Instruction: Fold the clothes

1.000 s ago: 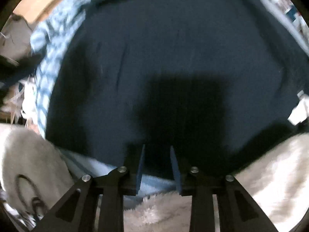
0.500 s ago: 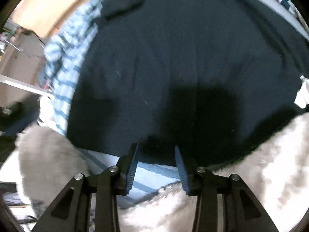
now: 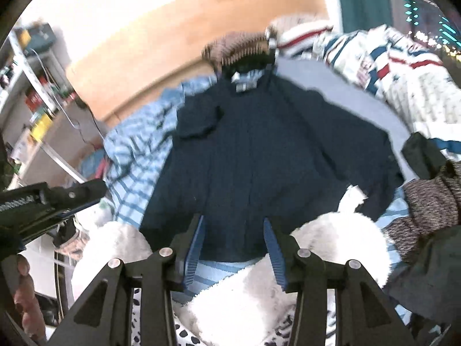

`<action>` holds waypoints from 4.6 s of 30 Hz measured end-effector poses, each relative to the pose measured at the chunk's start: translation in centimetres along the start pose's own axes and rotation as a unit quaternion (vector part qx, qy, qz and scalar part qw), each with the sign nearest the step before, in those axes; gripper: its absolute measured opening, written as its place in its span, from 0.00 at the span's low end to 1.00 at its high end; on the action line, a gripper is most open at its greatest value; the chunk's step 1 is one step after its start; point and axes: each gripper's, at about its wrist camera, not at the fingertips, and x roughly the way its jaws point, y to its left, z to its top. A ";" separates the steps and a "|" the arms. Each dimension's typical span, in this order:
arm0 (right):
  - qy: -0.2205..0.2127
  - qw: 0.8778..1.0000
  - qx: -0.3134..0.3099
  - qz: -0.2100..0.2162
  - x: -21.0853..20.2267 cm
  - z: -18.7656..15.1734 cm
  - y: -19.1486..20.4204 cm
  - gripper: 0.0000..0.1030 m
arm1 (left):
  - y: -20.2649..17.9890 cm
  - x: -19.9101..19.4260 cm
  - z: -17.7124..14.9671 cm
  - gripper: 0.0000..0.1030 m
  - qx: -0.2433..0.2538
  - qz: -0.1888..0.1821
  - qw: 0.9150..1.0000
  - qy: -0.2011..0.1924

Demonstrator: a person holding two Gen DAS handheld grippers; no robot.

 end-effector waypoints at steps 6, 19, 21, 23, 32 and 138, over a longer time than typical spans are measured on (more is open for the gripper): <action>-0.054 0.998 -0.021 -0.006 -5.4 -1.0 -0.3 0.51 | -4.3 -4.4 -1.9 0.14 0.076 -0.013 0.996 -0.039; -0.156 0.985 -0.070 -0.008 -10.6 -1.5 3.3 0.58 | -3.1 -7.8 -2.7 0.15 0.077 0.003 0.994 -0.072; -0.150 0.986 -0.077 0.003 -10.5 -1.8 3.9 0.58 | -3.1 -7.9 -3.0 0.15 0.082 0.012 0.994 -0.071; -0.140 0.987 -0.079 0.020 -10.3 -2.0 4.3 0.58 | -3.3 -7.9 -3.3 0.15 0.088 0.018 0.994 -0.067; -0.110 0.991 -0.074 0.000 -7.4 -2.2 4.8 0.63 | -4.4 -5.9 -4.4 0.34 0.119 0.011 0.992 -0.042; 0.073 0.997 -0.001 -0.033 19.0 9.9 1.4 0.65 | 14.5 22.8 15.9 0.49 -0.274 -0.053 0.960 0.000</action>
